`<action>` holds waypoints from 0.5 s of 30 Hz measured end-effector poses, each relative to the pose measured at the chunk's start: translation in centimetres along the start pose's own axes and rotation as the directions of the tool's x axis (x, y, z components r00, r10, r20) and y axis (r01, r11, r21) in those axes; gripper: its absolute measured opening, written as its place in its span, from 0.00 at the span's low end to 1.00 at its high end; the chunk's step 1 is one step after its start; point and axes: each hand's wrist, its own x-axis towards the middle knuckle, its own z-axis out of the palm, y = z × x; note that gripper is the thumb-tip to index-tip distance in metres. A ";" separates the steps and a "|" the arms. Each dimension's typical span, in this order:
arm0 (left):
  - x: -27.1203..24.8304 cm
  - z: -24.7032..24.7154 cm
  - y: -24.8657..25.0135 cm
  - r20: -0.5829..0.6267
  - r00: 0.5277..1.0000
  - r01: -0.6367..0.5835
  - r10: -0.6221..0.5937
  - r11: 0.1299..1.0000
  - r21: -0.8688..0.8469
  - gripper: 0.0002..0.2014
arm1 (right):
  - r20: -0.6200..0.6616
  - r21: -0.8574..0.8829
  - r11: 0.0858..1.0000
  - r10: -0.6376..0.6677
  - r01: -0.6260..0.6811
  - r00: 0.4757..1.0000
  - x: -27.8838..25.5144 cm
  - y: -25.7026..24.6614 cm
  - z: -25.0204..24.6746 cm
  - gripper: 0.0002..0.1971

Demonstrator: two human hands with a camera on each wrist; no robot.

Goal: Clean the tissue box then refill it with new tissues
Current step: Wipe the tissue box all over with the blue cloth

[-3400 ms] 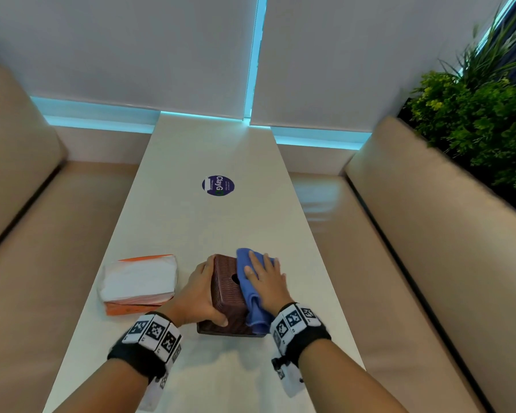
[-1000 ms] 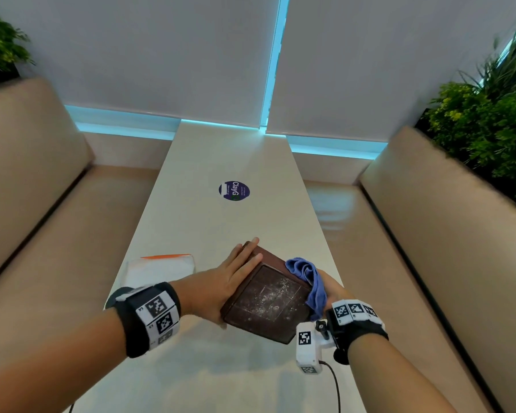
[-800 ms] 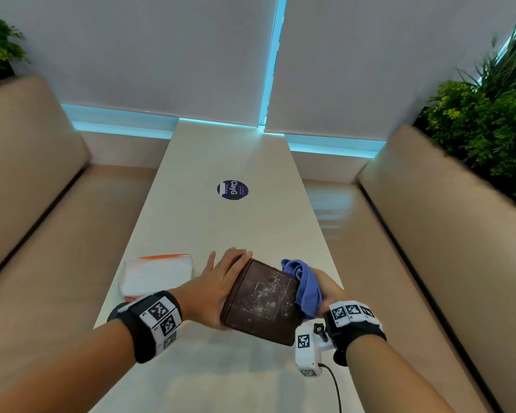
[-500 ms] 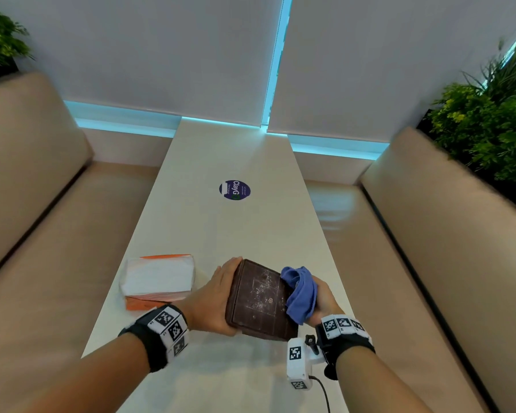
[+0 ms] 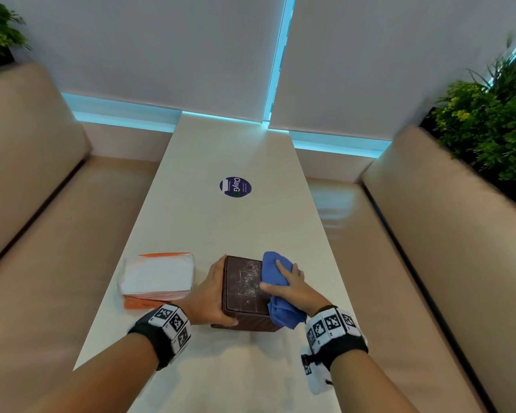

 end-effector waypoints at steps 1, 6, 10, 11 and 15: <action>0.2 0.0 0.0 -0.003 1.000 -0.007 0.007 1.000 -0.002 0.64 | -0.064 -0.021 1.000 -0.009 0.008 0.998 0.1 -0.6 0.6 0.39; 0.6 -0.4 0.4 0.006 0.999 -0.040 0.039 0.999 0.002 0.62 | -0.126 -0.254 0.944 -0.246 0.209 0.961 0.6 -2.9 3.3 0.28; 1.2 -1.1 0.2 0.013 0.999 -0.035 0.035 0.998 -0.060 0.55 | -0.068 -0.203 0.887 -0.436 0.415 0.897 -0.7 -2.6 4.0 0.24; 1.2 -1.3 0.1 0.018 0.999 -0.028 0.030 0.996 -0.083 0.52 | -0.069 -0.173 0.874 -0.472 0.455 0.879 -1.0 -1.9 4.0 0.23; 1.2 -1.4 -0.2 0.019 0.999 -0.040 0.043 0.990 -0.132 0.53 | -0.158 -0.100 0.887 -0.462 0.451 0.873 -1.4 1.2 2.8 0.19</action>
